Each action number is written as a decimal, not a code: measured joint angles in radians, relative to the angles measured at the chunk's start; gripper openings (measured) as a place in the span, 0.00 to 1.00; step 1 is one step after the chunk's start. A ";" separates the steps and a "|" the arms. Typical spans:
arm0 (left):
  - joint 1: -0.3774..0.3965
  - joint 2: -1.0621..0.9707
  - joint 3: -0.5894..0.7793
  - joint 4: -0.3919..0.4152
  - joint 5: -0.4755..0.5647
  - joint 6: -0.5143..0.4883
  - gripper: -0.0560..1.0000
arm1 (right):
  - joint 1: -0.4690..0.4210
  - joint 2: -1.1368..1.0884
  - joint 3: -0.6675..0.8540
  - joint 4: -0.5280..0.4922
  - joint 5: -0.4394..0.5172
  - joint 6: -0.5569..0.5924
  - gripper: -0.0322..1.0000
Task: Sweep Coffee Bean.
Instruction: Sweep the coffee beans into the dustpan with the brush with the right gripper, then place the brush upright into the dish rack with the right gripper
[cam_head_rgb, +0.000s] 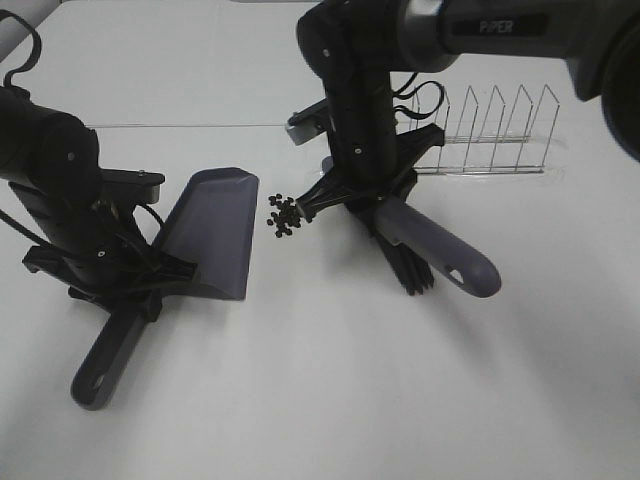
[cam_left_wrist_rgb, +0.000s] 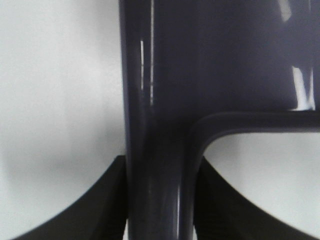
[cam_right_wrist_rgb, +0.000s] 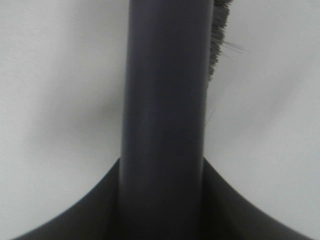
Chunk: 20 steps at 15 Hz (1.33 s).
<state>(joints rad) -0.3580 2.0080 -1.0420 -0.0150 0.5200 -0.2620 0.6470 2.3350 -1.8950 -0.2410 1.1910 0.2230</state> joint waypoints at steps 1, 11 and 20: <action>0.000 0.000 0.000 -0.001 0.000 0.000 0.39 | 0.022 0.028 -0.038 0.019 0.003 -0.014 0.37; 0.000 0.002 0.000 -0.004 0.000 0.000 0.39 | 0.094 0.126 -0.401 0.302 0.027 -0.146 0.37; 0.000 0.002 0.000 -0.005 0.000 0.000 0.39 | 0.093 -0.024 -0.504 -0.010 0.035 -0.140 0.37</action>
<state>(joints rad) -0.3580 2.0100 -1.0420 -0.0200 0.5200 -0.2620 0.7400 2.3110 -2.3990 -0.2510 1.2260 0.0830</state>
